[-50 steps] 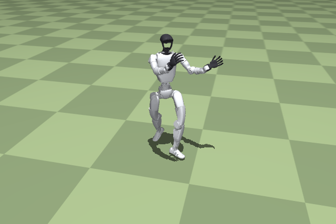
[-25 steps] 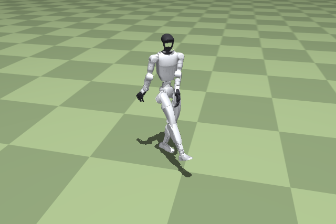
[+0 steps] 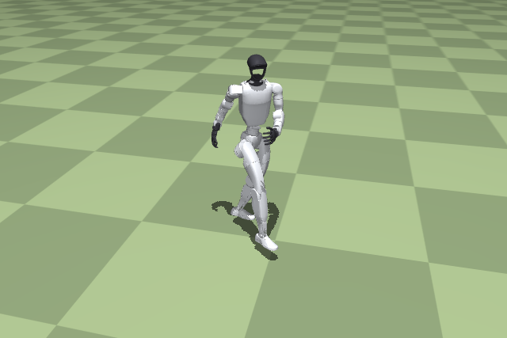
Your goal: Kungfu
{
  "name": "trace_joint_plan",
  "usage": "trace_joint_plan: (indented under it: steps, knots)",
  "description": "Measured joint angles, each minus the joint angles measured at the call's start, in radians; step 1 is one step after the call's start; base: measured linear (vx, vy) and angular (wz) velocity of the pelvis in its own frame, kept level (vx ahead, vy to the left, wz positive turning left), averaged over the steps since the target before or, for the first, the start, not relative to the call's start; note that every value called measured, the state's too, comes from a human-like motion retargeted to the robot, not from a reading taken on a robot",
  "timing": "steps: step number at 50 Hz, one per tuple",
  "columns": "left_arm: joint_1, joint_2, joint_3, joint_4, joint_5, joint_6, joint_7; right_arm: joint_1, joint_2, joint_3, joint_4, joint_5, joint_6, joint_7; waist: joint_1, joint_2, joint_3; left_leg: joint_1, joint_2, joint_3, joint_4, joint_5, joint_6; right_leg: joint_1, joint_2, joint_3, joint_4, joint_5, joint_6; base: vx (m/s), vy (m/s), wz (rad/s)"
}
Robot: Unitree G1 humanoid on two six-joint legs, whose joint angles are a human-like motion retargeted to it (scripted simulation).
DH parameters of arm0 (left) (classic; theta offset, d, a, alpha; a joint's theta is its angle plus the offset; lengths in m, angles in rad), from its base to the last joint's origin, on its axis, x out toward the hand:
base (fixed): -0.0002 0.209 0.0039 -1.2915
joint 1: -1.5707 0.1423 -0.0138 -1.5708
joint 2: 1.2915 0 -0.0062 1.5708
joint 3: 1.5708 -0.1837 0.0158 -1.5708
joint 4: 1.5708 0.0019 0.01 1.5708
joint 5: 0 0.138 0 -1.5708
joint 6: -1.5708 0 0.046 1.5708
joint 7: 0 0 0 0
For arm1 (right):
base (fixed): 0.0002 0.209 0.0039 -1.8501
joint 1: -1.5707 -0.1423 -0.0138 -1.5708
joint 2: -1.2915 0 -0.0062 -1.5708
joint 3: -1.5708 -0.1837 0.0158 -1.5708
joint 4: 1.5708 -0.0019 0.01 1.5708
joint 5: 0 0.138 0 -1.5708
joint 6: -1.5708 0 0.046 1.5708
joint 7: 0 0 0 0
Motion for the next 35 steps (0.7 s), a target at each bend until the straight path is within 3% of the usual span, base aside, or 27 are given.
trace_joint_plan:
  steps: [6, 10, 13, 15, 17, 18, 19, 20, 22, 23, 25, 27, 28, 30, 35]
  knots:
    - [-0.048, 0.11, -0.008, -0.259, -0.051, 0.026, 0.046, -0.011, -0.057, 0.11, -0.49, 0.109, -0.157, -0.03, 0.022, 0.051, -0.028, 0.06, 0.066, -0.081, 0.006, -0.012, -0.062, -0.037, -0.086, 0.06, 0.024, 0.02, -0.026, 0.57, -0.52, 0.9]
    - [-0.173, 0.206, 0.076, -0.415, -0.063, 0.036, 0.121, -0.166, -0.125, 0.167, -0.767, 0.231, -0.145, -0.078, 0.012, 0.06, -0.052, 0.112, 0.093, -0.165, 0.023, 0.015, -0.097, 0.037, -0.158, 0.082, -0.054, -0.041, -0.046, 0.67, -0.69, 1.27]
    - [-0.416, 0.302, 0.197, -0.394, 0.092, 0.04, 0.226, -0.429, -0.158, 0.169, -0.814, 0.228, -0.132, -0.162, -0.011, 0.038, -0.039, 0.152, 0.136, -0.228, 0.043, 0.021, -0.124, 0.136, -0.188, 0.061, -0.082, -0.166, -0.06, 0.4, -0.63, 1.38]
    - [-0.643, 0.287, 0.242, -0.172, 0.276, 0.046, 0.316, -0.669, -0.199, 0.131, -0.711, 0.163, -0.168, -0.221, -0.037, -0.028, -0.026, 0.205, 0.136, -0.257, 0.061, 0.016, -0.128, 0.265, -0.255, -0.066, -0.12, -0.062, 0.044, 0.52, -0.89, 1.29]
    - [-0.81, 0.216, 0.312, 0.118, 0.343, 0.065, 0.291, -0.911, -0.259, 0.067, -0.451, 0.05, -0.236, -0.26, 0.009, -0.02, -0.108, 0.159, 0.158, -0.227, 0.084, 0.033, -0.126, 0.086, -0.249, 0.023, 0.059, -0.052, -0.016, 0.47, -0.84, 0.74]
    - [-0.866, 0.157, 0.332, 0.222, 0.323, 0.084, 0.231, -1.04, -0.311, 0.025, -0.264, -0.001, -0.255, -0.278, -0.003, 0.035, -0.071, 0.108, 0.26, -0.26, 0.172, 0.02, -0.147, 0.063, -0.167, 0.06, 0.13, -0.094, -0.016, 0.5, -0.8, 1.36]
    - [-0.92, 0.109, 0.369, 0.292, 0.288, 0.114, 0.135, -1.17, -0.373, -0.015, -0.06, -0.046, -0.243, -0.286, -0.003, 0.062, -0.048, 0.082, 0.309, -0.24, 0.215, 0.037, -0.171, 0.051, -0.156, 0.044, 0.183, -0.138, -0.019, 0.4, -0.68, 1.5]
    - [-0.971, 0.066, 0.416, 0.344, 0.246, 0.149, 0.02, -1.3, -0.44, -0.055, 0.153, -0.088, -0.215, -0.289, 0.004, 0.075, -0.03, 0.068, 0.332, -0.192, 0.236, 0.069, -0.197, 0.043, -0.182, 0.002, 0.227, -0.183, -0.024, 0.15, -0.44, 1.26]
    - [-0.976, 0.045, 0.42, 0.34, 0.151, 0.203, -0.048, -1.449, -0.497, -0.084, 0.434, -0.038, 0.071, -0.188, -0.008, 0.095, -0.055, 0.021, 0.386, -0.063, 0.217, 0.163, -0.269, 0.013, -0.234, -0.048, 0.323, -0.278, -0.018, -0.02, -0.33, 1.54]
    - [-0.975, 0.07, 0.402, 0.308, 0.125, 0.164, -0.025, -1.492, -0.535, -0.088, 0.511, 0.021, 0.136, -0.102, -0.031, 0.09, -0.05, -0.008, 0.406, -0.005, 0.223, 0.196, -0.283, 0.011, -0.267, -0.068, 0.336, -0.283, -0.016, -0.1, -0.4, 1.92]
    - [-0.983, 0.069, 0.387, 0.27, 0.189, 0.085, 0.139, -1.527, -0.599, -0.089, 0.547, 0.172, 0.058, -0.001, -0.042, 0.073, -0.039, -0.059, 0.423, 0.128, 0.208, 0.273, -0.288, 0.006, -0.311, -0.076, 0.353, -0.302, -0.009, -0.19, -0.45, 2.04]
    - [-0.999, 0.051, 0.378, 0.272, 0.272, 0.06, 0.359, -1.524, -0.644, -0.056, 0.473, 0.291, -0.045, -0.016, -0.072, 0.068, -0.01, -0.087, 0.44, 0.278, 0.148, 0.349, -0.288, 0.013, -0.341, -0.096, 0.359, -0.324, -0.006, -0.38, -0.27, 2.06]
    - [-0.996, 0.049, 0.366, 0.276, 0.278, 0.05, 0.393, -1.513, -0.666, -0.038, 0.439, 0.304, -0.071, -0.036, -0.095, 0.071, -0.003, -0.093, 0.456, 0.354, 0.111, 0.374, -0.288, 0.019, -0.351, -0.115, 0.363, -0.337, -0.008, -0.23, -0.35, 1.95]
    - [-0.982, 0.043, 0.349, 0.289, 0.288, 0.034, 0.384, -1.495, -0.701, -0.016, 0.363, 0.272, -0.113, -0.076, -0.141, 0.084, 0.013, -0.1, 0.463, 0.477, 0.029, 0.416, -0.288, 0.026, -0.372, -0.149, 0.366, -0.348, -0.008, -0.14, -0.32, 1.64]
    - [-0.986, 0.065, 0.356, 0.304, 0.245, 0.035, 0.218, -1.443, -0.791, -0.016, 0.173, 0.108, -0.129, -0.065, -0.173, 0.073, 0.064, -0.175, 0.366, 0.38, -0.107, 0.522, -0.288, -0.005, -0.403, -0.137, 0.363, -0.355, -0.004, -0.28, -0.03, 0.97]
